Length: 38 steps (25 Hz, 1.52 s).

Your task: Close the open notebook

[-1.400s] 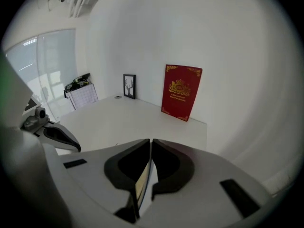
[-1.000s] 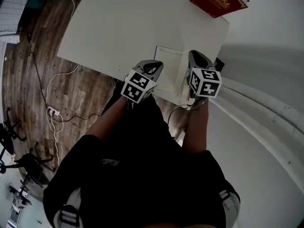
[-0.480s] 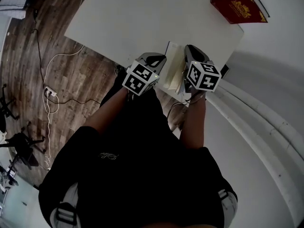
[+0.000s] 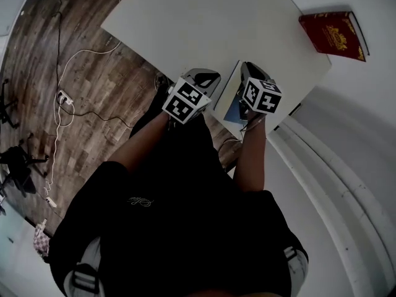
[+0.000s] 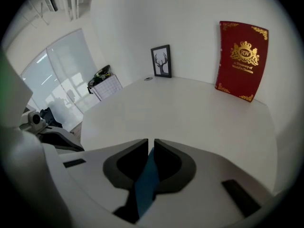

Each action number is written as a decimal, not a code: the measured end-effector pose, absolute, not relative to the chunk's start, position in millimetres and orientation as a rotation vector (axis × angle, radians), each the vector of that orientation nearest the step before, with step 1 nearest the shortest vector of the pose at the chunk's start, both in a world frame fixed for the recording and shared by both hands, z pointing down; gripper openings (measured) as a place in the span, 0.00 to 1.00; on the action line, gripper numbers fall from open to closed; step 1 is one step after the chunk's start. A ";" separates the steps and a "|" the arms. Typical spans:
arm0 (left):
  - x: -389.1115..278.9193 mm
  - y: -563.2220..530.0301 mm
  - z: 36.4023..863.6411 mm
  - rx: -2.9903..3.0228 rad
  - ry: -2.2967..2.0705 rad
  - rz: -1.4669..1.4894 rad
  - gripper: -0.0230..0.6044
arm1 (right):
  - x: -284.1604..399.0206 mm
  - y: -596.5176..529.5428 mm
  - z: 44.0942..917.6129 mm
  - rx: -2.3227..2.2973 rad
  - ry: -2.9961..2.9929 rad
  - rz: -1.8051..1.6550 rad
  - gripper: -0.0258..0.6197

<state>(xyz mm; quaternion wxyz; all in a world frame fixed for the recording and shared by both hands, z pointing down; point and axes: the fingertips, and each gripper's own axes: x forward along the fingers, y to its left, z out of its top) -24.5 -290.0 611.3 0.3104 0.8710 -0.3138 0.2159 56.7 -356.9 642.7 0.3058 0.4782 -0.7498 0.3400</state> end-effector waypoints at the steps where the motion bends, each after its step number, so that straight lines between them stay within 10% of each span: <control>1: -29.0 -290.2 610.6 2.294 -0.836 0.566 0.04 | 54.0 -357.3 646.6 1.259 -1.976 0.904 0.12; 38: 1.3 -242.5 579.6 2.568 -0.421 0.617 0.04 | 61.7 -207.8 567.4 1.860 -2.035 0.827 0.08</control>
